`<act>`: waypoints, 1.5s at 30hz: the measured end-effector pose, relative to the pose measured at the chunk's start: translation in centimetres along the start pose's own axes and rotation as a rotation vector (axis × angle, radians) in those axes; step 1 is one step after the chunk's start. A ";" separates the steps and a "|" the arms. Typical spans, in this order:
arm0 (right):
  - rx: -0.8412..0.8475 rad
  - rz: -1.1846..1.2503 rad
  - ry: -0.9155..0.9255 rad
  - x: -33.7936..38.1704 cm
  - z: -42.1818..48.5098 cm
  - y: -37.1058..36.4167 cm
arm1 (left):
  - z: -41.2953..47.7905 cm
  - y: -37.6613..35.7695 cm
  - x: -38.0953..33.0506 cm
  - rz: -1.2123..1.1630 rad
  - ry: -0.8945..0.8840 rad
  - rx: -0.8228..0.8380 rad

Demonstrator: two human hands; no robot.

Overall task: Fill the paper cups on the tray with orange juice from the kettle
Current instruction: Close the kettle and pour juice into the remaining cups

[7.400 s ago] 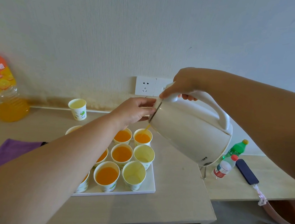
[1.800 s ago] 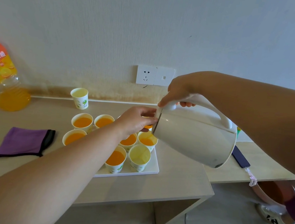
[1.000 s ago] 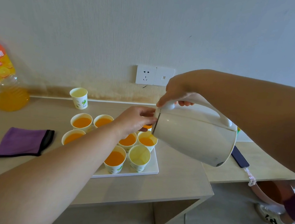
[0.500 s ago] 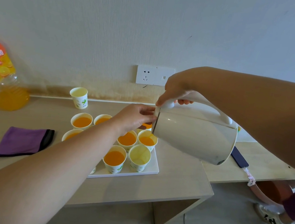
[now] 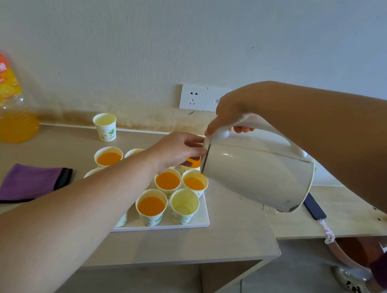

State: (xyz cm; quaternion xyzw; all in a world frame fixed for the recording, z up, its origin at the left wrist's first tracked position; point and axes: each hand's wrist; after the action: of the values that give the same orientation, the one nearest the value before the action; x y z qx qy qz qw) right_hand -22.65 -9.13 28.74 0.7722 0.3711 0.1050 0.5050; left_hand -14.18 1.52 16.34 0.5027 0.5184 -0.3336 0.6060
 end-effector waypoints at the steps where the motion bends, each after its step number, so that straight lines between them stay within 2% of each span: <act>1: 0.006 0.003 -0.002 0.0 0.1 0.0 | 0.0 0.0 0.0 0.002 0.001 -0.003; 17: 0.040 0.014 -0.034 0.7 0.8 0.5 | 0.0 0.2 -0.2 0.004 -0.005 0.000; 23: 0.036 0.144 -0.022 0.9 1.6 0.3 | 0.0 0.3 0.1 0.000 0.007 -0.003; 45: 0.033 0.118 -0.019 1.8 1.9 0.8 | -0.4 0.8 0.3 0.012 0.004 -0.031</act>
State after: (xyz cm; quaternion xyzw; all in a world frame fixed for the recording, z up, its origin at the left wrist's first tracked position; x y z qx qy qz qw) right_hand -19.99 -9.42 28.15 0.8018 0.3216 0.1211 0.4888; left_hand -13.44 2.15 16.28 0.4970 0.5217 -0.3212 0.6145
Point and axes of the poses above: each hand's wrist, its own z-axis towards the middle knuckle, its own y-axis out of the back of the hand, x = y × z, and after that the axes turned 4 degrees about -y, right-handed
